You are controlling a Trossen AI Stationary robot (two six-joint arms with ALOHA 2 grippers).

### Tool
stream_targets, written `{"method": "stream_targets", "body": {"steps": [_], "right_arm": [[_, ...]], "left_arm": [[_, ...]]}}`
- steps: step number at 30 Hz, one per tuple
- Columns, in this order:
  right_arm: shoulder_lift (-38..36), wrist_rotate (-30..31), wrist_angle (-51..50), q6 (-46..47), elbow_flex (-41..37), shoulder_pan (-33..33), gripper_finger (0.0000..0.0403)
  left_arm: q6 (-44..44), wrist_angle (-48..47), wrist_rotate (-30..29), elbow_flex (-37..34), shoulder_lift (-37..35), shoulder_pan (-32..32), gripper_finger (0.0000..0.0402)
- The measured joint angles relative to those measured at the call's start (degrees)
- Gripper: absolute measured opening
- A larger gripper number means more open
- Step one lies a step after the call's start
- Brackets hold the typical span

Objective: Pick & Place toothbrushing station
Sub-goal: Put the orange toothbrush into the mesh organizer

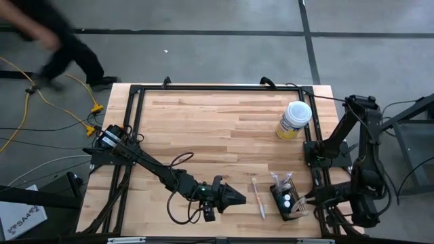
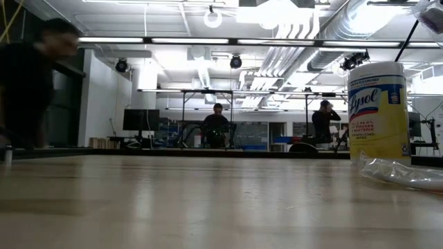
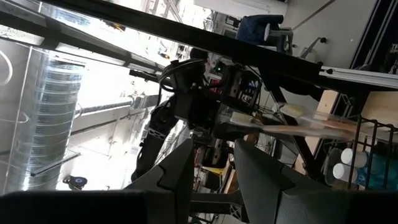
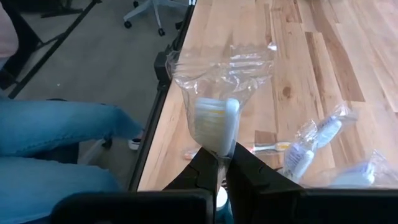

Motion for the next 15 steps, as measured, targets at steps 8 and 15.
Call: {"method": "stream_targets", "body": {"steps": [8,15], "right_arm": [[2.3,0.4,0.2,1.2,0.0,0.0,0.0005],[3.6,1.2,0.2,2.8,0.0,0.0,0.0007]], "left_arm": [[0.0,0.0,0.0,0.0,0.0,0.0,0.0108],[0.0,0.0,0.0,0.0,0.0,0.0,0.0108]]}}
